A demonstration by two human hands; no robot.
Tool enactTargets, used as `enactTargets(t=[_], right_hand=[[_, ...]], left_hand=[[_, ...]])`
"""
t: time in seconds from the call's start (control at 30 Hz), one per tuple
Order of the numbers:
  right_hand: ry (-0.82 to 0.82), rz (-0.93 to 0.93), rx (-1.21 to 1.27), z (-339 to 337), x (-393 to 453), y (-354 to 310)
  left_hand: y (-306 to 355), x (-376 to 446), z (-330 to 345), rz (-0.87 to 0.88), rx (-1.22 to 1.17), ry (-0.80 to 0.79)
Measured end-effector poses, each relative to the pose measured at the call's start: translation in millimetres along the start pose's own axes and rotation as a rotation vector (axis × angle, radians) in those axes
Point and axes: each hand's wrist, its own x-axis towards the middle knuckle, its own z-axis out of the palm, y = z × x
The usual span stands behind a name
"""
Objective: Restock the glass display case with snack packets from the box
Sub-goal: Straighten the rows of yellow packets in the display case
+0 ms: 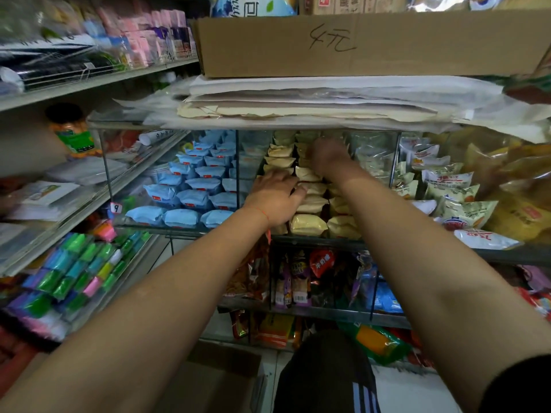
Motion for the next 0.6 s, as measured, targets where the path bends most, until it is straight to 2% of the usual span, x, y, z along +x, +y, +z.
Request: enactTargets(t=[0.2,0.6], right_hand=[[-0.114,-0.093,-0.156,-3,27,-6],[-0.189,-0.184,-0.013,7,45,-8]], left_hand=[[-3,6,6,-0.003,-0.044,0.026],[-4,6,14,-0.03,-0.081,0.045]])
